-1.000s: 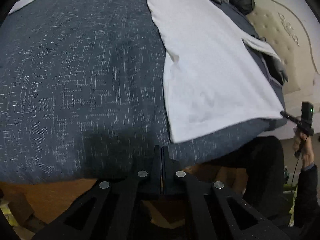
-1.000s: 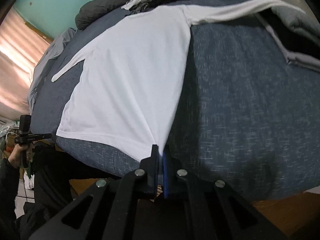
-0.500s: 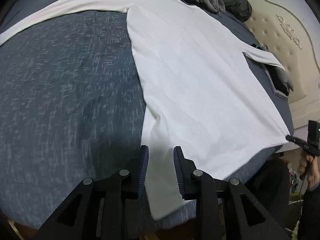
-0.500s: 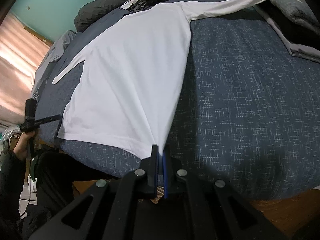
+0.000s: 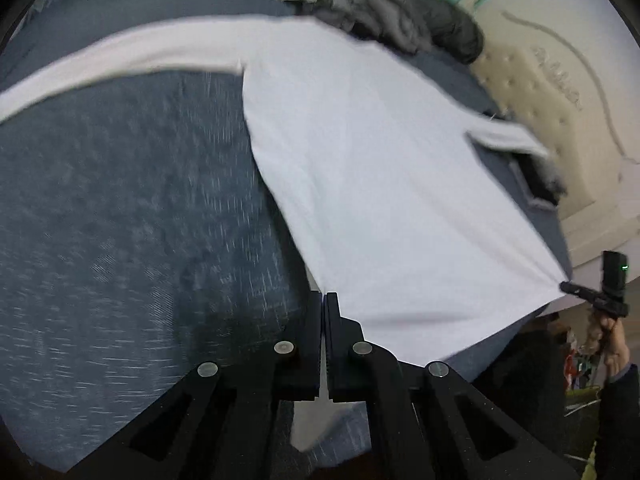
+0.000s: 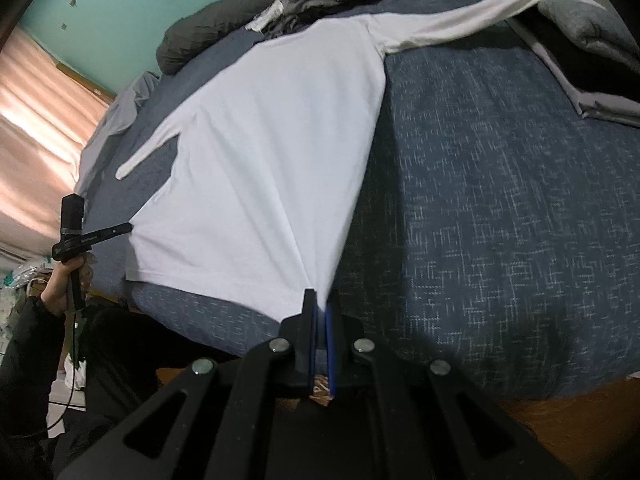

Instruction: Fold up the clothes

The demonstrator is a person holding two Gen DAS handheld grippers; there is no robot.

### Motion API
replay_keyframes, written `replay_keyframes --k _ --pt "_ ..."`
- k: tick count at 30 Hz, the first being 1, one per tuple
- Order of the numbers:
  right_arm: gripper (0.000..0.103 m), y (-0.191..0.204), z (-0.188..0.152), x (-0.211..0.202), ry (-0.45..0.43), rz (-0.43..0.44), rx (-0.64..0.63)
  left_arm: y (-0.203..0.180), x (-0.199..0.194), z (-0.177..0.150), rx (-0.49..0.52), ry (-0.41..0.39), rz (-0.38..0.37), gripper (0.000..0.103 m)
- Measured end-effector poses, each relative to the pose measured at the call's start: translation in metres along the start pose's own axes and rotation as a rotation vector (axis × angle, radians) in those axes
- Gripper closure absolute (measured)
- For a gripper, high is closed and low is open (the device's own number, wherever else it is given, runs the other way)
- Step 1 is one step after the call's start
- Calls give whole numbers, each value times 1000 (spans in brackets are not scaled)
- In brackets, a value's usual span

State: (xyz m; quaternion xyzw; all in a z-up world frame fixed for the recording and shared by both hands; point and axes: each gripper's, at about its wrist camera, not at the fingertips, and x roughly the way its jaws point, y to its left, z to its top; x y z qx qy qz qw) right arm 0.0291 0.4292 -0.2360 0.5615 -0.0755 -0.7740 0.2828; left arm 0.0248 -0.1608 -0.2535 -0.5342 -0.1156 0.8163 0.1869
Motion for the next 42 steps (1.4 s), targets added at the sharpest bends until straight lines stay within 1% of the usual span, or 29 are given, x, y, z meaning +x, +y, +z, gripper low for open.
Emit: replay_keyframes --k 5,7,8,11,14,16,20,23,25,27,28,32,35,38,41,42 --pt "100 12 7 -29 -45 26 -27 0 -49 8 -2 -53 -6 102" --pt "100 17 8 -37 -55 23 -49 1 -52 9 -7 -50 -4 102" --pt "100 16 7 -33 -45 19 -48 2 -51 9 -10 -45 -2 102" --pt "100 13 3 -20 -13 9 -45 16 -29 5 -49 -7 17 102" --pt "100 1 -3 5 16 3 -3 26 -2 0 -78 33 29 102" --pt "100 -4 -4 15 26 -11 6 32 11 0 -109 40 25 102" --pt "100 -7 -5 20 35 -21 10 44 29 4 -152 43 53 100" --pt "100 -3 -4 19 40 -31 -6 46 26 2 -160 34 60 100" --pt "100 -1 -5 19 35 -28 -11 47 21 -1 -153 30 64 92" --pt "100 -3 -5 19 35 -25 -8 46 18 -9 -142 46 45 74" --pt "100 -3 -6 20 34 -23 -6 45 17 -14 -130 58 36 72" --pt "100 -5 -7 23 37 -15 -7 38 16 -32 -86 105 3 69" --pt "100 -5 -7 25 44 -16 -5 35 18 -43 -58 145 2 66" --pt "100 -3 -5 25 43 -16 -8 32 27 -52 -21 188 24 66" --pt "100 -1 -4 24 41 -13 -13 28 38 -54 23 207 47 67" --pt "100 0 -5 24 41 -13 -14 27 40 -53 33 205 51 72"
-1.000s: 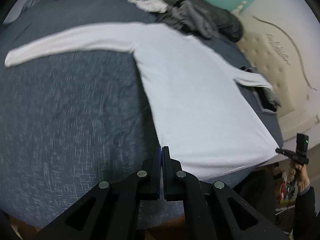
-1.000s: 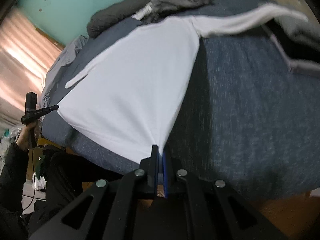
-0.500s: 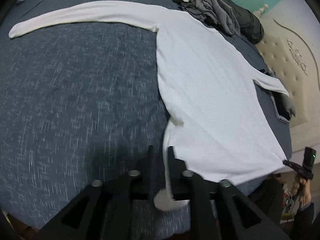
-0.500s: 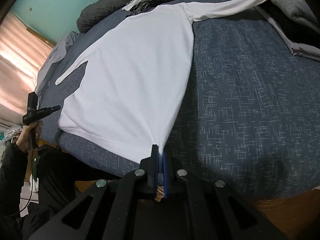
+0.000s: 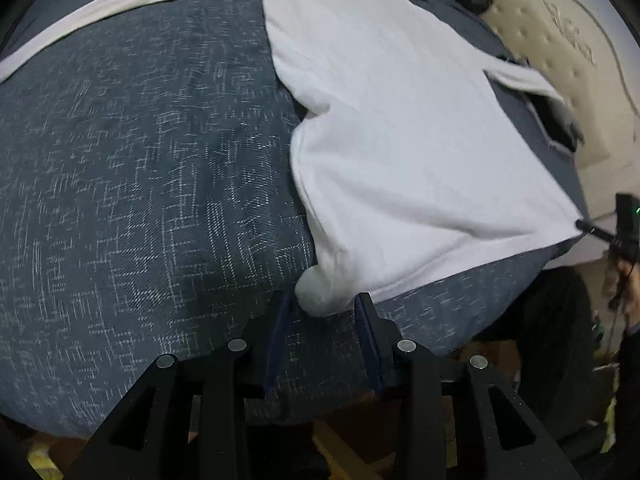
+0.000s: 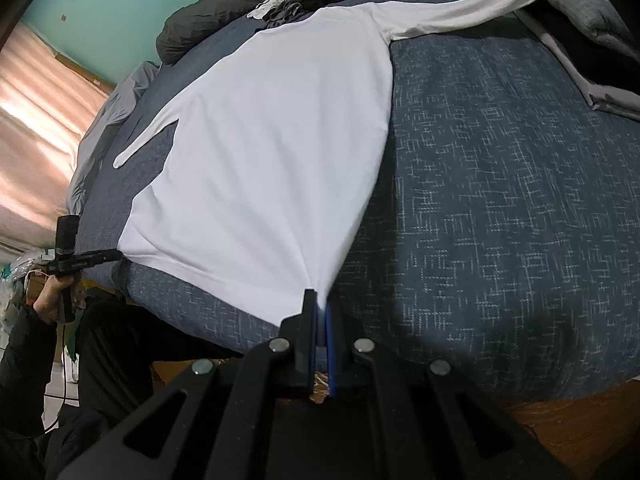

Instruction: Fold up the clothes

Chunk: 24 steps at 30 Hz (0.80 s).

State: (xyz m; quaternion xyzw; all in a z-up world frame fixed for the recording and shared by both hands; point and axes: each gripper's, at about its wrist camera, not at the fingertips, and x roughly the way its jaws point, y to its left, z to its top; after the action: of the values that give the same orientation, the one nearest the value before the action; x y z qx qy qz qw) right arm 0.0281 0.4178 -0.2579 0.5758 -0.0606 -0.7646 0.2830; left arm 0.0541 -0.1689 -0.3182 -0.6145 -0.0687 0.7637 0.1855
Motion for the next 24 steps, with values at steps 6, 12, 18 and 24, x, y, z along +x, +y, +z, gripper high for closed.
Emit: replay_keyframes --k 6,12,18,24 --pt "100 2 0 -8 -21 6 -3 -9 -18 7 34 -27 -24 98" --pt "100 8 7 -39 -57 1 -32 -18 -70 -1 64 -54 -28 98" --pt "100 21 8 -48 -42 -32 -90 -6 -86 -19 34 -54 -33 98" --pt "100 12 -4 -19 19 -52 -73 10 -54 -36 -37 1 -54 98"
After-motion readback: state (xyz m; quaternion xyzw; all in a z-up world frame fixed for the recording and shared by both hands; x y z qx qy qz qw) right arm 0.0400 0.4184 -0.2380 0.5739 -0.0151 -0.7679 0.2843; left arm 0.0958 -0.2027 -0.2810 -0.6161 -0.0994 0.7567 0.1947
